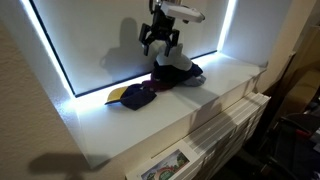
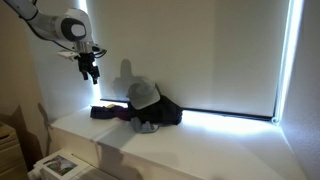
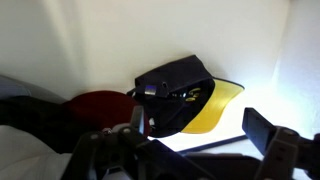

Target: Move the black cap to the right side

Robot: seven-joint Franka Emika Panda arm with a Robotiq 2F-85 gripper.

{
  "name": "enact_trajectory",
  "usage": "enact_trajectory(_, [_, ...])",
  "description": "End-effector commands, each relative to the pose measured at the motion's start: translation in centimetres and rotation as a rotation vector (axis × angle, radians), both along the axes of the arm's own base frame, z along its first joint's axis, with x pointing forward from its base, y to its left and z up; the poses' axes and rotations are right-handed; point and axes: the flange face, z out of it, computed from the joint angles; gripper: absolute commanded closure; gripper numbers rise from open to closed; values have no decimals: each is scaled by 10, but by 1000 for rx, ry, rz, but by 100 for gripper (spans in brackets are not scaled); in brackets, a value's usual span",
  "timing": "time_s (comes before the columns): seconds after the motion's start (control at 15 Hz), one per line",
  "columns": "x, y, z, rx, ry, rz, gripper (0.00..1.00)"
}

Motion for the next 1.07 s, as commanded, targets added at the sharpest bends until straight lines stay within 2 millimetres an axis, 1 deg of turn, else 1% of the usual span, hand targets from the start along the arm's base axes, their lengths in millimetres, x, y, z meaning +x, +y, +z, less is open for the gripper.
enact_trajectory(0.0, [32, 22, -43, 67, -90, -171, 0])
enact_trajectory(0.13, [44, 33, -64, 102, -137, -274, 0])
enact_trajectory(0.2, [49, 38, -75, 147, -129, -327, 0])
enact_trajectory(0.33, [55, 47, -88, 208, -96, -377, 0])
enact_trajectory(0.4, [43, 41, -84, 154, -102, -324, 0])
enact_trajectory(0.47, [45, 44, -90, 158, -96, -327, 0])
enact_trajectory(0.53, [45, 44, -92, 157, -93, -327, 0])
enact_trajectory(0.67, [45, 42, -89, 157, -99, -329, 0])
enact_trajectory(0.8, [46, 39, -84, 288, -113, -311, 0])
enact_trajectory(1.0, [49, 33, -91, 449, -96, -329, 0])
